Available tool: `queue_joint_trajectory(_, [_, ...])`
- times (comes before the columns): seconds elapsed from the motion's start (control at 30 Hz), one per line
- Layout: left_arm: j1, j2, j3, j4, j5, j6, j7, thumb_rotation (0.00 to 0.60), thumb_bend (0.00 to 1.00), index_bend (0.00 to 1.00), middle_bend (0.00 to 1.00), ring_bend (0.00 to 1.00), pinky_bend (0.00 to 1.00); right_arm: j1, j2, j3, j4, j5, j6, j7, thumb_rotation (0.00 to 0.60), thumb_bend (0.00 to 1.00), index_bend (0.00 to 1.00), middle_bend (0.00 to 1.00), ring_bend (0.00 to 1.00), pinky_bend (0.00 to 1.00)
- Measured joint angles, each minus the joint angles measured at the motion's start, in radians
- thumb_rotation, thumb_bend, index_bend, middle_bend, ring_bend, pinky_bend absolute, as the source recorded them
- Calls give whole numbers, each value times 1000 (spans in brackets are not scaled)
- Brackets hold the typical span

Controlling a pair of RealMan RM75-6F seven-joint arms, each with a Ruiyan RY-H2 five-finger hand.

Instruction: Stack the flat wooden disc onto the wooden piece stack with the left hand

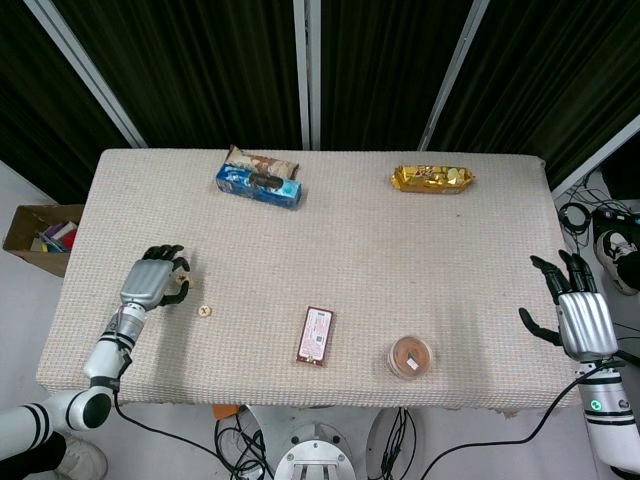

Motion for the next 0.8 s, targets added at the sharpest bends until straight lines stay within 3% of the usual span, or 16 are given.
queue_joint_trajectory(0.23, [23,5,27,-22,169,98,-30,504,312,344,102,70,99,-2,-2,-3,3,-3,3,4,600,226,146,241,6,0])
queue_joint_trajectory(0.3, [31,4,51,-22,239,122,-36,562,289,365,102,70,98,-3,-3,-4,5,-4,4,6,600,226,146,240,4,0])
queue_joint_trajectory(0.4, [44,-1,95,-18,313,148,-32,594,284,392,101,70,97,-6,-3,-5,7,-8,9,9,600,226,146,237,0,0])
queue_joint_trajectory(0.8, [59,-58,122,30,306,100,-9,600,330,429,99,70,94,-15,-4,-8,4,-20,30,6,600,226,146,236,0,0])
